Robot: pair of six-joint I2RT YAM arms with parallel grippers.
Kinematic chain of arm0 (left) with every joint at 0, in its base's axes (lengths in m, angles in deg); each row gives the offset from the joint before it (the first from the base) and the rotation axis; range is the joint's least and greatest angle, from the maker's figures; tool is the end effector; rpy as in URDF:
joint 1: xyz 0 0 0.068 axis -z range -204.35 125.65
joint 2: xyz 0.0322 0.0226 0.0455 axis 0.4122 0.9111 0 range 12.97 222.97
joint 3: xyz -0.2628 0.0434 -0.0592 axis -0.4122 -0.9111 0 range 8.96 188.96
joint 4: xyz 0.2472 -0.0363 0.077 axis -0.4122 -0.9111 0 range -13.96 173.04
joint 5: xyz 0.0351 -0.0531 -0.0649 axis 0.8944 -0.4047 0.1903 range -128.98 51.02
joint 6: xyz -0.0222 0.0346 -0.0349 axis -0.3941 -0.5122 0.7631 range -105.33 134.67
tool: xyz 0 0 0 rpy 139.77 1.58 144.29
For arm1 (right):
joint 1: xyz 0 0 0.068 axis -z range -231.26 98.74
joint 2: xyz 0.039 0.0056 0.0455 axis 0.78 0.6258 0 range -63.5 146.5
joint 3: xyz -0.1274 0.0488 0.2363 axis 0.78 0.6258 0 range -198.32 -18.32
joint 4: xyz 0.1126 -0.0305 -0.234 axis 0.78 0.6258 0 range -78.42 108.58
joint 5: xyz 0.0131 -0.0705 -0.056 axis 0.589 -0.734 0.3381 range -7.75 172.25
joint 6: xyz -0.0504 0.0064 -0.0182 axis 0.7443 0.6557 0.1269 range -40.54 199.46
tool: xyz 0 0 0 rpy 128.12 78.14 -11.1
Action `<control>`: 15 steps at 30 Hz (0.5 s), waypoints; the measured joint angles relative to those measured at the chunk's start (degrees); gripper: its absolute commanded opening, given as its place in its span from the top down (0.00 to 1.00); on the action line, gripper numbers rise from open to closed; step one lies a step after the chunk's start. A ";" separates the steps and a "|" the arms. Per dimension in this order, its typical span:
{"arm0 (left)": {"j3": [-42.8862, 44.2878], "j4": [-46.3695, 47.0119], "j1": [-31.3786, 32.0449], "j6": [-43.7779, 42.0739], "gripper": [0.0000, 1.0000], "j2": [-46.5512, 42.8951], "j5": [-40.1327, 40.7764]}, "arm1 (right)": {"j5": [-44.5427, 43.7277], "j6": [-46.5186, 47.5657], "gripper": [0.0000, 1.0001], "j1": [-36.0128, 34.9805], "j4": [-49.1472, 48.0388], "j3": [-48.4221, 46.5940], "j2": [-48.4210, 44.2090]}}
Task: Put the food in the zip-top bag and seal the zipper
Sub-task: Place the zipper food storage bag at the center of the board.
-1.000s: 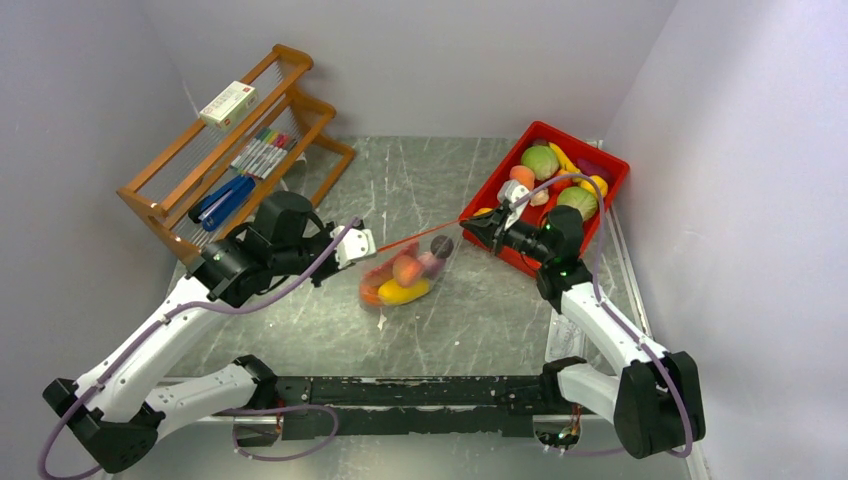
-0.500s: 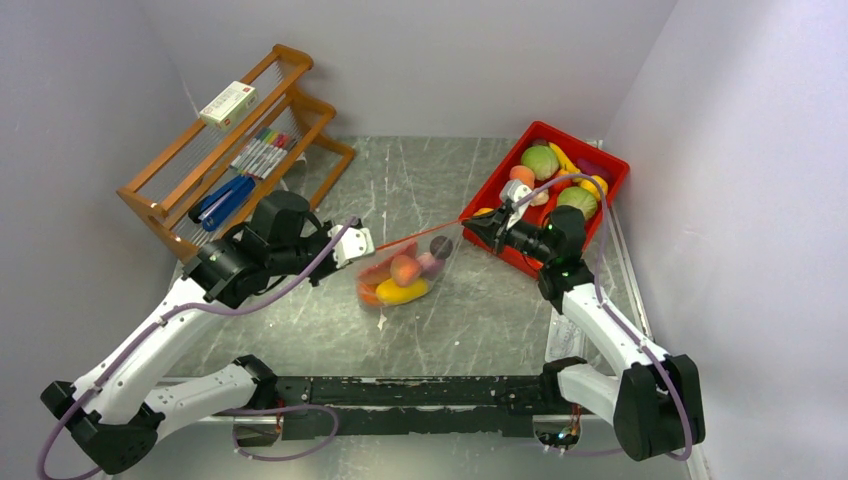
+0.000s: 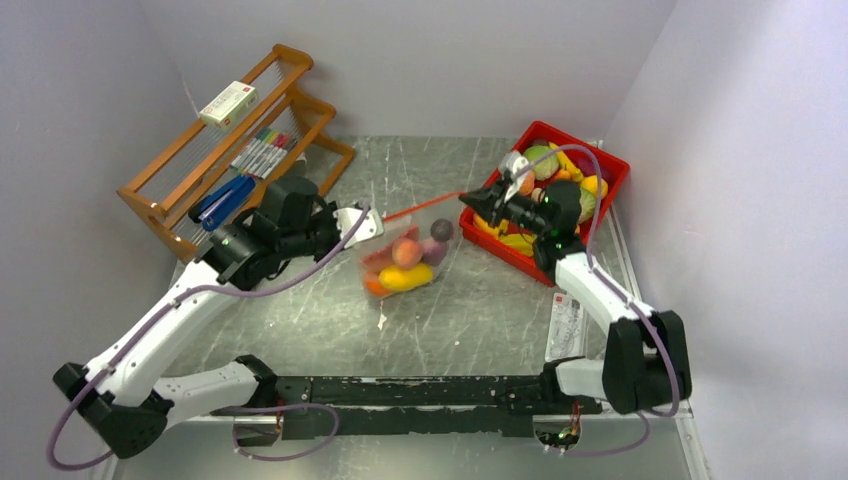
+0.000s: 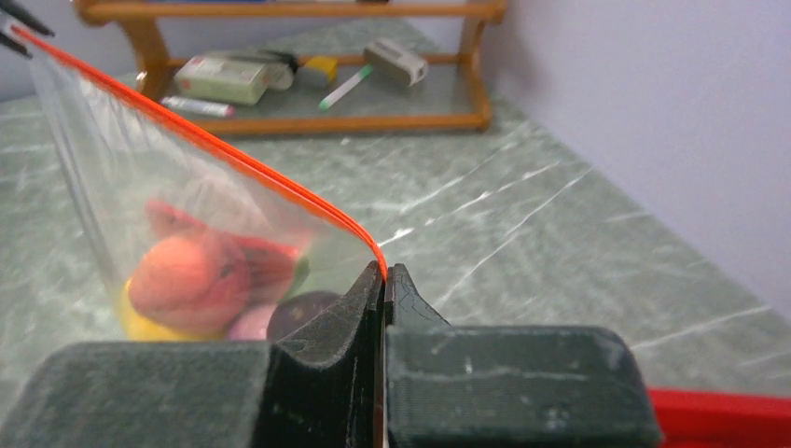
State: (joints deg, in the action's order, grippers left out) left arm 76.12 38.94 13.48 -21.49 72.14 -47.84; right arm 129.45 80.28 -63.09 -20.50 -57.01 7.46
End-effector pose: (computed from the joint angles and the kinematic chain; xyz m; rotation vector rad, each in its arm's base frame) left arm 0.1603 -0.1314 0.3695 1.3911 1.7025 -0.1863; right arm 0.2603 0.0811 0.2827 -0.8116 1.4135 0.7926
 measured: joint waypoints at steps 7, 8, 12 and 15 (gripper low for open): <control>13.20 3.48 -3.15 -6.58 0.93 10.47 5.92 | -0.68 -0.85 1.00 0.92 -2.62 -18.01 11.61; 14.25 4.87 -3.56 -7.69 0.93 10.97 6.99 | -0.74 -0.83 1.00 0.96 -2.84 -19.76 12.57; 14.51 9.20 -4.02 -11.45 0.93 10.78 9.62 | -0.17 -1.42 1.00 0.96 -6.32 -22.95 15.15; 9.53 12.83 -4.02 -12.66 0.93 8.57 9.51 | 0.35 -1.68 1.00 0.79 -10.75 -17.84 14.80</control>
State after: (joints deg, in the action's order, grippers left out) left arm 85.65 51.77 9.46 -34.15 80.71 -38.34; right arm 129.80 78.60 -62.30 -31.25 -74.85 22.25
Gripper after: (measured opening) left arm 0.101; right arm 0.006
